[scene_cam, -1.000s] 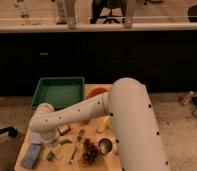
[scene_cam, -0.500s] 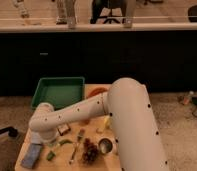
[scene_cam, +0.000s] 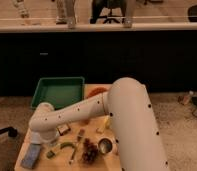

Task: Place pepper in red bowl

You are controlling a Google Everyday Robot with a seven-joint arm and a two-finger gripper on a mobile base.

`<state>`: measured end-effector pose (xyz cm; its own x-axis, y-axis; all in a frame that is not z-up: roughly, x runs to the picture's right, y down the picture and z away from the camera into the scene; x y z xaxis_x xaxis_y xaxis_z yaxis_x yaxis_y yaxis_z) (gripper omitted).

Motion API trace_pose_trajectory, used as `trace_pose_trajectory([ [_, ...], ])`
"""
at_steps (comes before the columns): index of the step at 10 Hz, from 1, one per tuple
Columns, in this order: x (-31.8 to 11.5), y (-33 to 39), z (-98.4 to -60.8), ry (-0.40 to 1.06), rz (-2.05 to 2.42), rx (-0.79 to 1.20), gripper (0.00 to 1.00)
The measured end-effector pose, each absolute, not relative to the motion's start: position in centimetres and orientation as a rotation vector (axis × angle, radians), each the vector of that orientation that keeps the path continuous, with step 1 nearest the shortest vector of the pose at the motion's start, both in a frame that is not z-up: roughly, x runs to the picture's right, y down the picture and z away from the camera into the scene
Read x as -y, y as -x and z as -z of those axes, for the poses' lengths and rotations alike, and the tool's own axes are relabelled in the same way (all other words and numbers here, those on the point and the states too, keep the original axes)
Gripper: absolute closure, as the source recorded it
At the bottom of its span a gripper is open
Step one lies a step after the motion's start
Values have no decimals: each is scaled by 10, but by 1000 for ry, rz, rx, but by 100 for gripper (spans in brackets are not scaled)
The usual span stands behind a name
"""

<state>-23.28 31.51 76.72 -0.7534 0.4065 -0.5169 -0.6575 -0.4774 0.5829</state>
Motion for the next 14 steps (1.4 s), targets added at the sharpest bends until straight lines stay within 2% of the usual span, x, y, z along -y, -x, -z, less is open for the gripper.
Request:
trace_pose_trajectory([
  [7, -317, 232, -767, 399, -2242, -1056, 100],
  [14, -291, 254, -720, 360, -2264, -953, 100],
])
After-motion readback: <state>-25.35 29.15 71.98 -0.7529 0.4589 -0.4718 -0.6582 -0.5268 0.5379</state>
